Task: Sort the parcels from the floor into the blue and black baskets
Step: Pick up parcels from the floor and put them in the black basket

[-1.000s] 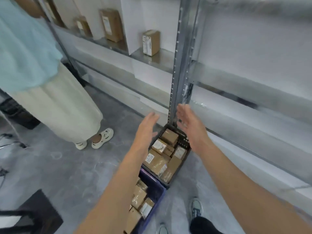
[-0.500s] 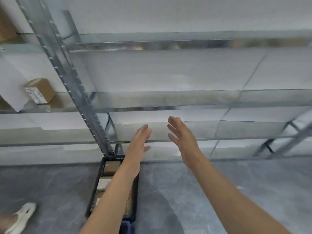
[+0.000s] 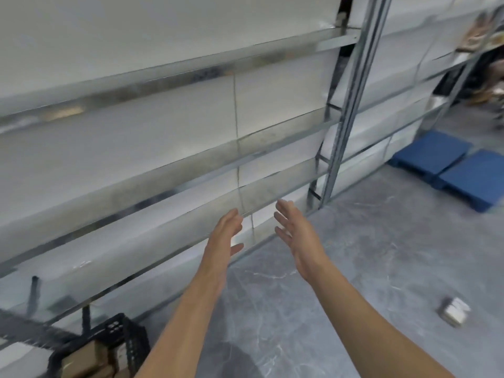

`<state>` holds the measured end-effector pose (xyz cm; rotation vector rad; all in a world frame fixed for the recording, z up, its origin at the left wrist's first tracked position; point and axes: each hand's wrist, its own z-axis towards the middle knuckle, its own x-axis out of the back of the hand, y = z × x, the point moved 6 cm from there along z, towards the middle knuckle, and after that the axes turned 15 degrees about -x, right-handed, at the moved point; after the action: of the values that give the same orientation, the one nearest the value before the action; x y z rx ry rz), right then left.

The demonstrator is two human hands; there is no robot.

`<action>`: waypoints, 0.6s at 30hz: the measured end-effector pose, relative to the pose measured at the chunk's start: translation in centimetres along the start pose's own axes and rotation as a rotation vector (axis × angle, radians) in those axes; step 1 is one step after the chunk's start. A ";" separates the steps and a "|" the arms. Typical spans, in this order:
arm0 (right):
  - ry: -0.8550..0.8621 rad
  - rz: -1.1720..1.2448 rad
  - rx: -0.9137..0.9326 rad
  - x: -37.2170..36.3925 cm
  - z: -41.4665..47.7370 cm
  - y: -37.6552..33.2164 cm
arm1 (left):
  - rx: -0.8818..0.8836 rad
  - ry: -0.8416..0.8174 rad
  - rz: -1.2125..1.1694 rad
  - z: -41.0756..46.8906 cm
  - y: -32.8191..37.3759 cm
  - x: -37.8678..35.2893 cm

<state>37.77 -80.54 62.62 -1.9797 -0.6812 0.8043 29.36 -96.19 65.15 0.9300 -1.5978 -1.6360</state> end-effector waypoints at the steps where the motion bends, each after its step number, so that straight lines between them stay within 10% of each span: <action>1: 0.028 0.018 0.006 2.1 -0.1 -0.5 | 0.002 -0.038 -0.001 0.3 0.0 -2.4; 18: 0.571 0.332 0.055 31.6 -3.6 -1.6 | 0.093 -0.746 0.066 3.0 -7.3 -36.3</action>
<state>60.50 -59.06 56.74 -2.1582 0.0034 0.3960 46.14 -63.55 59.34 0.2916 -2.1674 -2.0022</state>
